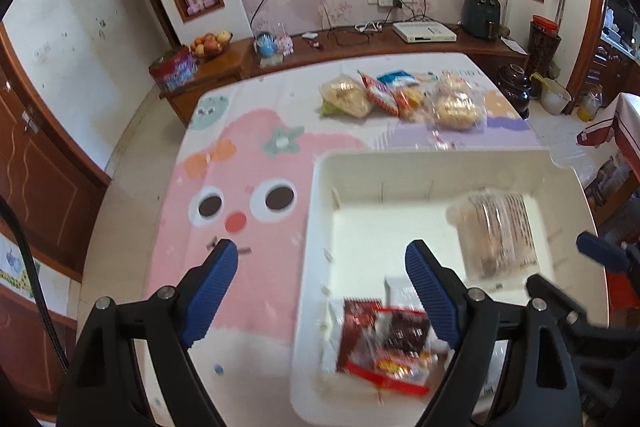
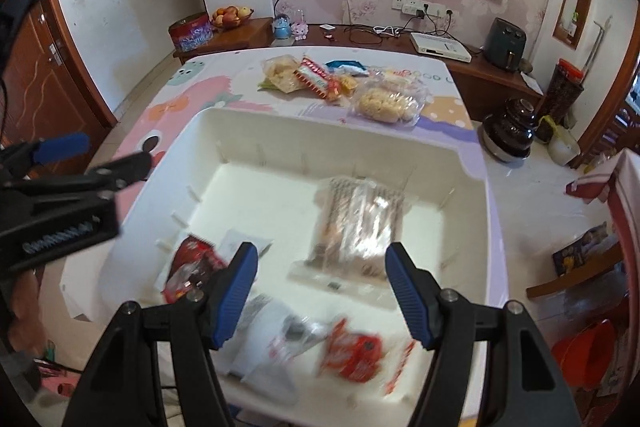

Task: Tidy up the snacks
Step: 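Move the left gripper to the clear nut bag while the right approaches the blueberry bun, then grasp the clear nut bag with the left gripper while the right grasps the blueberry bun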

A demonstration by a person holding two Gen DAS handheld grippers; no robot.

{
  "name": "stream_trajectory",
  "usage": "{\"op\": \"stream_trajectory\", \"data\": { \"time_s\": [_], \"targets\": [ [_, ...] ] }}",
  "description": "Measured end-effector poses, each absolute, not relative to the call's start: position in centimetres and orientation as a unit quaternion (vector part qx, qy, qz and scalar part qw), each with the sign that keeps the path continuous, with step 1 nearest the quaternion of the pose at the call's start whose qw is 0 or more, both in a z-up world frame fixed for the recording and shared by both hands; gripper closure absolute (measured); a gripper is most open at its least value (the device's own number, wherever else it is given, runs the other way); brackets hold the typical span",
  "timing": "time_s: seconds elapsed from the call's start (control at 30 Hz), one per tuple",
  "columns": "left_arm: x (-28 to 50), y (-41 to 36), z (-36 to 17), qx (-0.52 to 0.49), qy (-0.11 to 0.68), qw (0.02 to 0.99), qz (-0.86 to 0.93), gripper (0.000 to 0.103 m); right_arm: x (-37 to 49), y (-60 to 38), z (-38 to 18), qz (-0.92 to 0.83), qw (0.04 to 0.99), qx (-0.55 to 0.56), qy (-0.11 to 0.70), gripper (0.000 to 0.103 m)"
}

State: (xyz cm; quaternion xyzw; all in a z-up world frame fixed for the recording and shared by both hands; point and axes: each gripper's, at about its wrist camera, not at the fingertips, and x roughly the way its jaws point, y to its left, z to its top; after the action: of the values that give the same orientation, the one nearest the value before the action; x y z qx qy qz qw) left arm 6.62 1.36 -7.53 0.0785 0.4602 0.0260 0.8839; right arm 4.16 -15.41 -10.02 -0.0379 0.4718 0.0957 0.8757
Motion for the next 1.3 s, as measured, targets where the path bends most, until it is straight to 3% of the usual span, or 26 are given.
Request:
{"op": "stream_trajectory", "data": {
  "time_s": [0.37, 0.6, 1.0, 1.3],
  "targets": [
    [16.4, -1.3, -4.7, 0.154, 0.457, 0.875, -0.053, 0.015, 16.5, -21.0, -5.3, 0.066, 0.878, -0.004, 0.473, 0.036],
    [24.6, -5.5, -6.7, 0.208, 0.495, 0.837, -0.109, 0.015, 26.1, -23.7, -4.7, 0.054, 0.867, 0.033, 0.494, 0.036],
    [30.2, -8.0, -19.9, 0.158, 0.663, 0.713, -0.163, 0.015, 37.9, -25.8, -14.7, 0.060, 0.797, 0.078, 0.596, 0.036],
    [30.2, -8.8, -22.2, 0.117, 0.694, 0.683, -0.193, 0.015, 40.9, -25.2, -18.8, 0.082, 0.768, 0.154, 0.617, 0.036]
  ]
}}
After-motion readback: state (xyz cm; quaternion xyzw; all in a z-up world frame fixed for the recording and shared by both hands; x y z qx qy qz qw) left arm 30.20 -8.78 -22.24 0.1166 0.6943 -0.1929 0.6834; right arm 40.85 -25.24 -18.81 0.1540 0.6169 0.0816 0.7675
